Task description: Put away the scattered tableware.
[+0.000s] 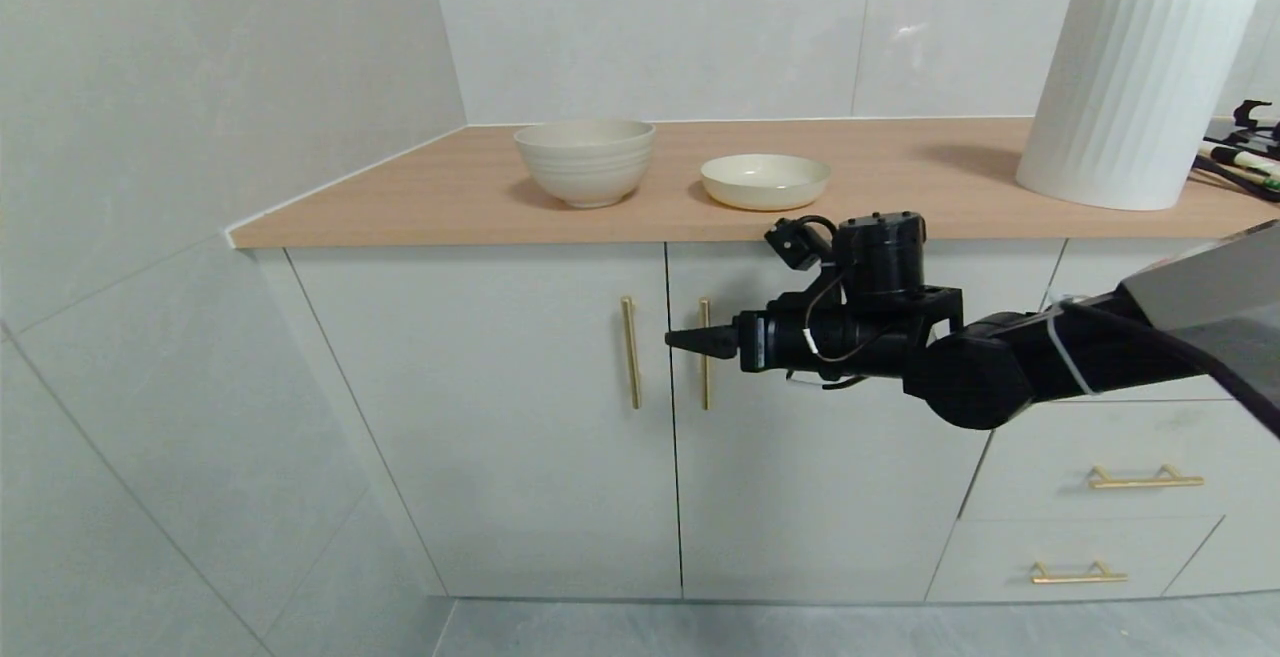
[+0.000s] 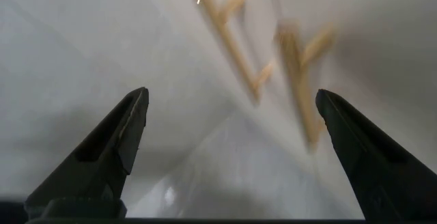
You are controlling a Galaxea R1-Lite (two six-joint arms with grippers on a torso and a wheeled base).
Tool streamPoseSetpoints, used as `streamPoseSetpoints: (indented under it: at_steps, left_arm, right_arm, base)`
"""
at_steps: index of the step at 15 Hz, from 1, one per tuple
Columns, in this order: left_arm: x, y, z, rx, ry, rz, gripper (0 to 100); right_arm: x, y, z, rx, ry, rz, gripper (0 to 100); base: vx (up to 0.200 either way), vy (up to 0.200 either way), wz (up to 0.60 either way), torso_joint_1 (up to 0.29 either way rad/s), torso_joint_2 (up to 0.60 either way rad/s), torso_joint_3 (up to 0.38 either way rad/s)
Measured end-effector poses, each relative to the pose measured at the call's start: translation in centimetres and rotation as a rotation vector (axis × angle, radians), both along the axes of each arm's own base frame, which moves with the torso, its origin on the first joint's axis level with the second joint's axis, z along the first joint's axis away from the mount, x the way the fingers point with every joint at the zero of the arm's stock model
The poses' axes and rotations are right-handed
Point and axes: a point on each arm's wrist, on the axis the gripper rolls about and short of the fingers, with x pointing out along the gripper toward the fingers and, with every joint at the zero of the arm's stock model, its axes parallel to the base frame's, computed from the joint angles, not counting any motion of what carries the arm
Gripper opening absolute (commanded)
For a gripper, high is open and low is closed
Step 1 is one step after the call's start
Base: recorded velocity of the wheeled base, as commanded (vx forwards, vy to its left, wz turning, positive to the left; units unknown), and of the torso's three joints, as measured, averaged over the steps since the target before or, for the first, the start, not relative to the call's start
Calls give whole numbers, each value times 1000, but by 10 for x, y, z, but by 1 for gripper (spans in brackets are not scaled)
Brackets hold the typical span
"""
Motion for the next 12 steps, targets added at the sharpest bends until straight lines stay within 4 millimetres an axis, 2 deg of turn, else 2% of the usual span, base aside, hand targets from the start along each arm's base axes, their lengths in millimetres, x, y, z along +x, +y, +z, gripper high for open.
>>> streamPoseSetpoints:
  at_steps: [5,12]
  left_arm:
    - [0,0,0,0,0,0,100]
    - [0,0,0,0,-1,0,100]
  right_arm:
    - [12,7,-20,6,2,-44,100]
    - [7,26,-29,41,3,-12,100]
  base:
    - [0,0,0,0,0,0]
    - [0,0,0,0,0,0]
